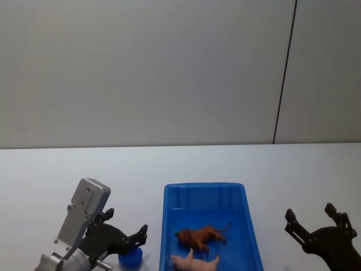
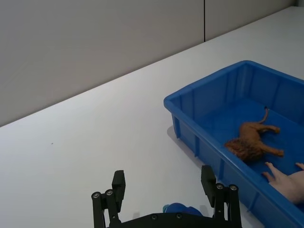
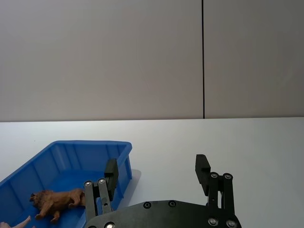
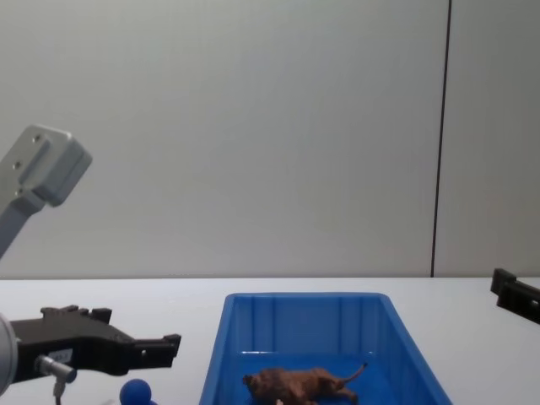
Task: Pick up the two dolls from the table and place them into the box.
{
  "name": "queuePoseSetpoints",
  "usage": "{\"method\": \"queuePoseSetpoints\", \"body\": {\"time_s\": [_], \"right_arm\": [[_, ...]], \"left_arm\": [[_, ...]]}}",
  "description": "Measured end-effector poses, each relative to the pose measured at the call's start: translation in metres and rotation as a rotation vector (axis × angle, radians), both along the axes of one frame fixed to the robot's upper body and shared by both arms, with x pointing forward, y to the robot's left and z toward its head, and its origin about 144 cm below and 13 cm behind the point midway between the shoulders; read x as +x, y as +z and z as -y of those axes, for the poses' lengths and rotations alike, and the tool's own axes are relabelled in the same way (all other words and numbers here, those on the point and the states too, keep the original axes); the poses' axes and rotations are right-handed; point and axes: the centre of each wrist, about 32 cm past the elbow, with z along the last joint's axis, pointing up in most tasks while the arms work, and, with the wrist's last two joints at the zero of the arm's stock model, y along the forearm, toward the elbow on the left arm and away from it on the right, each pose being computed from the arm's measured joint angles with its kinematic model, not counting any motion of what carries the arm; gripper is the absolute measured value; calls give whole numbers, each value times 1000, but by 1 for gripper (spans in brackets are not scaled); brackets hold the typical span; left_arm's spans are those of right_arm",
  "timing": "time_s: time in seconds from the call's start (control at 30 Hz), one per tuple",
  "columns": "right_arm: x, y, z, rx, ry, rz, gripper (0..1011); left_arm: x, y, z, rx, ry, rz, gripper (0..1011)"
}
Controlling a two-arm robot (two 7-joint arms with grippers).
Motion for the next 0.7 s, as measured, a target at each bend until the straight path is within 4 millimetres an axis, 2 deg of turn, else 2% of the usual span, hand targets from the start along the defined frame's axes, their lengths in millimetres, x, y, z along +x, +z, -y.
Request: {"method": "queuePoseSetpoints", "body": {"time_s": [0.57,0.7], "right_arm": [[0,0,0,0,0,0,1001],[0,0,0,0,0,0,1001]], "left_arm": [[-1,-13,-10,-8,-33,-70,1006],[0,-15,-12,-7,-39,-81,932]]}}
